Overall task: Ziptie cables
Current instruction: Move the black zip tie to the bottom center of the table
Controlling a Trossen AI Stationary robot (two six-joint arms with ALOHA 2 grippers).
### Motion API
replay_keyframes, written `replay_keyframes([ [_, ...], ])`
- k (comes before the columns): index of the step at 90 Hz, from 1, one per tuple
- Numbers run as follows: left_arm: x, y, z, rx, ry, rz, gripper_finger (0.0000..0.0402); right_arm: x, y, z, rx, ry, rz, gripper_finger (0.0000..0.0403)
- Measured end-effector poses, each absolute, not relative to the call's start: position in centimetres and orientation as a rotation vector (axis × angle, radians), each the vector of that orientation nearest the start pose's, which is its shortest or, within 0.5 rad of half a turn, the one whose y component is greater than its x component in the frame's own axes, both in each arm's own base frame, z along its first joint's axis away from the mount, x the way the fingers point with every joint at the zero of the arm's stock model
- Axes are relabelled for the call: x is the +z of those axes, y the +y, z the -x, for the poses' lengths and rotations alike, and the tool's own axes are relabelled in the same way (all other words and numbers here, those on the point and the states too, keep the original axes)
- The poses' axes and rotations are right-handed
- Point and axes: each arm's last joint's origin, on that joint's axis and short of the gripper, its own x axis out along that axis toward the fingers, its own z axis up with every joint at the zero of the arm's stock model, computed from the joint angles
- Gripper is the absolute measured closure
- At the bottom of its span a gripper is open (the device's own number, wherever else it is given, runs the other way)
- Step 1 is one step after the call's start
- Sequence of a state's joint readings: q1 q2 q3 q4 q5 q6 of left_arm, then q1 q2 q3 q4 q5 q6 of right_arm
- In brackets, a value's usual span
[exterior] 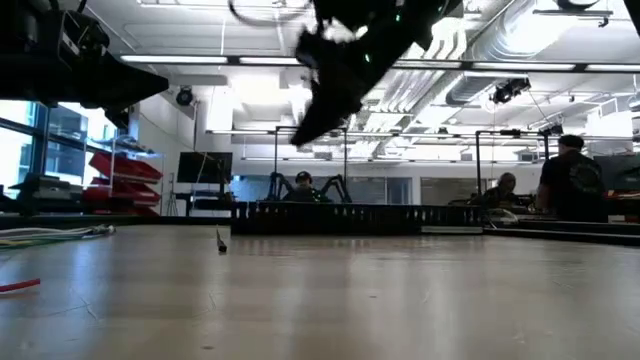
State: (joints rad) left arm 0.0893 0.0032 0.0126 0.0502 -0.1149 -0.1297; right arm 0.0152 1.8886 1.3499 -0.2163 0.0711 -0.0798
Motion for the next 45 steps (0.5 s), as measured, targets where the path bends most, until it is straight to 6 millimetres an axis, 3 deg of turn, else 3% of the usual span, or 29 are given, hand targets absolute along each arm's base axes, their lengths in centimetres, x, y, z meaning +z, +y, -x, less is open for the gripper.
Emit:
replay_keyframes([
  [11,17.2,1.2,-9.6,0.2,-0.073,0.13,0.0402,19.2,3.6,-43.1,0.003,0.714,-0.045,0.0139],
  [24,17.2,1.2,-9.6,0.2,-0.073,0.13,0.0402,16.3,3.7,-46.3,-0.086,0.775,-0.257,0.0178],
  [33,17.2,1.2,-9.6,0.2,-0.073,0.13,0.0402,15.4,4.2,-48.4,-0.134,0.857,-0.29,0.0191],
  [45,17.2,1.2,-9.6,0.2,-0.073,0.131,0.0402,14.6,4.9,-49.6,-0.286,1.033,-0.282,0.0194],
])
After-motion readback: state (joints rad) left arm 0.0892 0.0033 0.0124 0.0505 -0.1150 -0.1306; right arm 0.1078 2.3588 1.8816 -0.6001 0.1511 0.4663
